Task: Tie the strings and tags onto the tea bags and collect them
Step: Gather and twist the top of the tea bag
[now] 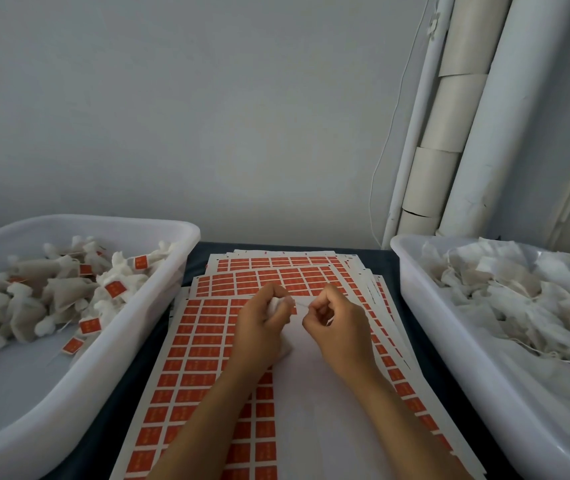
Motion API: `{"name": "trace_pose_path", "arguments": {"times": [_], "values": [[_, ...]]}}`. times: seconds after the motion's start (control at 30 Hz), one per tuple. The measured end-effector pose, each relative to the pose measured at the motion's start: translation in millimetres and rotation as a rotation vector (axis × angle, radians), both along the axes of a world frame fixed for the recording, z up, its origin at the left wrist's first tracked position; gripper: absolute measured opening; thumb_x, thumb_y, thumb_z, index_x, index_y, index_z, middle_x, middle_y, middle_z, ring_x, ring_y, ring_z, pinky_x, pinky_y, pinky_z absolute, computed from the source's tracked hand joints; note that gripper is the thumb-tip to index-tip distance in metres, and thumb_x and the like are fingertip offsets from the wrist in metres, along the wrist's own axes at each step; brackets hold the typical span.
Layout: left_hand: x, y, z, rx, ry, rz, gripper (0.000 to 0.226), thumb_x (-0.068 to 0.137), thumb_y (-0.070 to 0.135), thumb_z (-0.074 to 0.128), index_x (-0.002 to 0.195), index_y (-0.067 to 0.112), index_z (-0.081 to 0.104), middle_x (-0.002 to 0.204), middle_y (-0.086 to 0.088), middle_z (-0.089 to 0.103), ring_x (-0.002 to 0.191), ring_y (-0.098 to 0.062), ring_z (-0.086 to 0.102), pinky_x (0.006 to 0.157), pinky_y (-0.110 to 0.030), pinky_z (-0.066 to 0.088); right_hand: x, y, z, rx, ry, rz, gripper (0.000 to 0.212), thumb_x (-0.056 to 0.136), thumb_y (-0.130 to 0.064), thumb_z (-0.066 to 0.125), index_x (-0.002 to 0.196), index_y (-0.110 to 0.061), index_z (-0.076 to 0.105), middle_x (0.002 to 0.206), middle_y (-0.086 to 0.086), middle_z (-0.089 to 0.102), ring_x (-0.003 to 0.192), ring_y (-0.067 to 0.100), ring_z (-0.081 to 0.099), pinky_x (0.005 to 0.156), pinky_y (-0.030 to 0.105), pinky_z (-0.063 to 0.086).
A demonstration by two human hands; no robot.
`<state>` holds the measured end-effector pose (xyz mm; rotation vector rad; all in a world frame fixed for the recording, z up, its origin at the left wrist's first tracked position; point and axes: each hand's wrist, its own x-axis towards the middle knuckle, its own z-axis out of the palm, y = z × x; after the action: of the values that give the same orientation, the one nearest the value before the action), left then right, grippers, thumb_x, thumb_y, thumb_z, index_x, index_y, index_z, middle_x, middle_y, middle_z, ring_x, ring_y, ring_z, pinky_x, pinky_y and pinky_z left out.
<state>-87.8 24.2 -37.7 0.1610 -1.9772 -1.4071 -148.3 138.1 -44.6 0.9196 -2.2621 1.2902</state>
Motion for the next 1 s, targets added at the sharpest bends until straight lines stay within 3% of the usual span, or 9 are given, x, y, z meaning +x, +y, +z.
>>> {"name": "trace_pose_path", "arguments": {"times": [0.13,0.33,0.5,0.6,0.7,0.9,1.0], "values": [[0,-2,1,0.158,-0.021,0.010,0.022,0.095,0.018,0.050,0.074,0.016,0.058,0.067,0.003,0.057,0.062,-0.006,0.050,0.056,-0.013,0.043,-5,5,2,-0.031,-0.064,-0.084,0.019,0.082,-0.020,0.067,0.076,-0.027,0.051,0.069,-0.021,0.053,0.060,0.002,0.057,0.054,0.002,0.036],[-1,0,4,0.271,-0.176,0.038,0.034,0.096,0.034,0.046,0.067,0.020,0.058,0.060,0.010,0.056,0.066,-0.008,0.050,0.054,-0.014,0.039,-7,0,-1,-0.077,-0.155,-0.094,0.022,0.084,-0.022,0.065,0.076,-0.031,0.048,0.070,-0.028,0.050,0.061,0.000,0.057,0.053,0.003,0.034],[0,2,16,0.547,-0.379,-0.163,0.053,0.087,0.064,0.032,0.089,0.019,0.062,0.073,0.002,0.065,0.075,-0.014,0.060,0.073,-0.026,0.046,-10,-2,-1,-0.126,-0.209,-0.111,0.026,0.085,-0.020,0.065,0.073,-0.033,0.045,0.071,-0.026,0.051,0.061,0.000,0.056,0.051,0.002,0.033],[3,-5,14,0.636,-0.415,-0.275,0.051,0.092,0.057,0.035,0.086,0.014,0.062,0.068,-0.003,0.064,0.068,-0.015,0.059,0.081,-0.030,0.046,-11,-3,-3,-0.137,-0.211,-0.126,0.027,0.085,-0.020,0.064,0.072,-0.033,0.045,0.072,-0.026,0.052,0.062,0.000,0.056,0.050,0.002,0.034],[8,-9,11,0.730,-0.394,-0.390,0.033,0.096,0.037,0.041,0.096,0.012,0.062,0.082,-0.004,0.068,0.078,-0.017,0.063,0.078,-0.030,0.048,-12,-2,-5,-0.135,-0.216,-0.129,0.021,0.085,-0.020,0.064,0.076,-0.030,0.048,0.073,-0.027,0.051,0.063,-0.001,0.056,0.050,0.002,0.034],[15,-13,11,0.656,-0.222,-0.509,0.030,0.083,0.038,0.048,0.107,0.033,0.065,0.112,0.011,0.068,0.103,-0.013,0.065,0.074,-0.024,0.053,-7,-8,-8,-0.054,-0.207,-0.060,0.016,0.087,-0.021,0.064,0.080,-0.028,0.051,0.069,-0.024,0.050,0.060,-0.001,0.054,0.051,-0.001,0.038],[17,-11,13,0.550,-0.184,-0.485,0.028,0.084,0.040,0.050,0.097,0.036,0.074,0.113,0.013,0.067,0.104,-0.008,0.064,0.073,-0.021,0.054,-4,-9,-9,0.024,-0.166,0.024,0.010,0.087,-0.024,0.062,0.086,-0.027,0.053,0.076,-0.023,0.053,0.062,-0.006,0.053,0.056,-0.005,0.037]]}}
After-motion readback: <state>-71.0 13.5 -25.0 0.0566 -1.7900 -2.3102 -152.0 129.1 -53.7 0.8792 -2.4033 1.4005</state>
